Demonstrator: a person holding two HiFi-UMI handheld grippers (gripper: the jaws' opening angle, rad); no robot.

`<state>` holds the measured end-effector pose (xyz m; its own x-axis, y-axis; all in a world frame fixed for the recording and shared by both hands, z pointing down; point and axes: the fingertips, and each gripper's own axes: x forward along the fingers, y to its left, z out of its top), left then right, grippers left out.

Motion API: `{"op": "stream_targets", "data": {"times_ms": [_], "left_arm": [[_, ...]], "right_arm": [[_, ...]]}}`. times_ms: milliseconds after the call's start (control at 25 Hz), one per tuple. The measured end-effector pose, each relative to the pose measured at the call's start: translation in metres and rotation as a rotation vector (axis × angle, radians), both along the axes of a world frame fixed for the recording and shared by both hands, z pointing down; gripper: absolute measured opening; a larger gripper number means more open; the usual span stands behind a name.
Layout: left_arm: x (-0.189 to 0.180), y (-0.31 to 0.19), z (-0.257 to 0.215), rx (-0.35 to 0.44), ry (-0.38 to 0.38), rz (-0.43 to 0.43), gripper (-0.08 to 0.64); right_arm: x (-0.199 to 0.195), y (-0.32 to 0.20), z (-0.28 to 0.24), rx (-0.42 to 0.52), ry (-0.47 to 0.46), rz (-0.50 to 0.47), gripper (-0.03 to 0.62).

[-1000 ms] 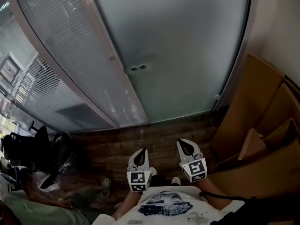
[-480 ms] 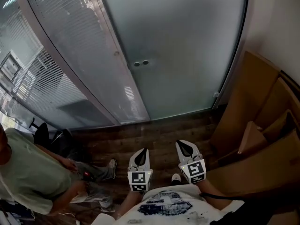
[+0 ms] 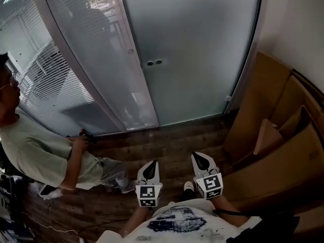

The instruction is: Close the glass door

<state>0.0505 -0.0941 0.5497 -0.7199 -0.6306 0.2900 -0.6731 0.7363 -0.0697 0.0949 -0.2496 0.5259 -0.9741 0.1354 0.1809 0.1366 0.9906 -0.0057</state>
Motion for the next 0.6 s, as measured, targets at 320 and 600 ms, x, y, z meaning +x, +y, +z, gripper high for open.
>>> {"op": "stream_targets", "data": {"times_ms": [320,600], "left_arm": [[0.042,0.035,0.002,0.015,0.002,0.021,0.003],[0.065,0.039,-0.001,0.028,-0.004,0.044,0.003]], "right_arm": [[0.045,0.035,-0.009,0.019,-0.012,0.029,0.006],[0.070,0.039,-0.010,0.025,-0.012,0.056,0.006]]}}
